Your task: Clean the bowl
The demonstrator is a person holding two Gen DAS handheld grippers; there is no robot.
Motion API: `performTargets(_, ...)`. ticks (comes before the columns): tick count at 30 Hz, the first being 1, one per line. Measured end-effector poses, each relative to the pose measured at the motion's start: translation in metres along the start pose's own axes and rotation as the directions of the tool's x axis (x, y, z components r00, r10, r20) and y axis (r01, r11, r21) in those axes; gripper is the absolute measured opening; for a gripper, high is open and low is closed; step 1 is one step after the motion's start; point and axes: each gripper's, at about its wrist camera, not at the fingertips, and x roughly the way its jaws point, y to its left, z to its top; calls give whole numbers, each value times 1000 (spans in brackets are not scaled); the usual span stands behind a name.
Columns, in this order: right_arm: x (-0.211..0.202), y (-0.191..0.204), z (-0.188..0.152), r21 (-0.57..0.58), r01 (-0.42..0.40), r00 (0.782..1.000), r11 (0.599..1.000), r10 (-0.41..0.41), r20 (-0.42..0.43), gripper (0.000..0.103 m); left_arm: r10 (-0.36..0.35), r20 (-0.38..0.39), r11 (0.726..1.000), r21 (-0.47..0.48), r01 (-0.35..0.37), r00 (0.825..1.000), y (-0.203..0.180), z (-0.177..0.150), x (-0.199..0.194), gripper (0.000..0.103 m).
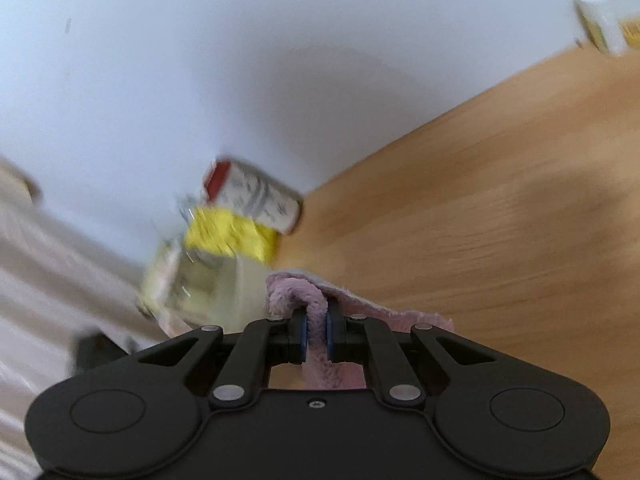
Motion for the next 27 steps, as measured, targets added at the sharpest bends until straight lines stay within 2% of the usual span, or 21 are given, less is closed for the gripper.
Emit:
performTargets(2, -5, 1, 4, 8, -31, 999, 999, 31, 21, 10, 0, -5, 1000, 0, 0, 1000, -1, 0, 1, 15)
performTargets(8, -7, -14, 3, 210, -114, 993, 971, 104, 55, 10, -1, -9, 1000, -21, 0, 1000, 2, 0, 4, 13)
performTargets(13, -7, -37, -10, 444, -213, 977, 870, 180, 117, 10, 3, -9, 1000, -19, -3, 1000, 1, 0, 6, 13)
performTargets(19, -1, -47, -23, 581, -242, 969, 777, 168, 180, 10, 9, -16, 1000, -25, -10, 1000, 2, -1, 10, 14)
performTargets(24, 6, -48, -29, 649, -215, 974, 730, 113, 196, 10, 7, -15, 1000, -29, -8, 1000, 2, -2, 10, 14)
performTargets(27, 12, -47, -29, 664, -171, 982, 728, 69, 177, 10, 3, -16, 999, -34, -4, 1000, 3, -2, 11, 14)
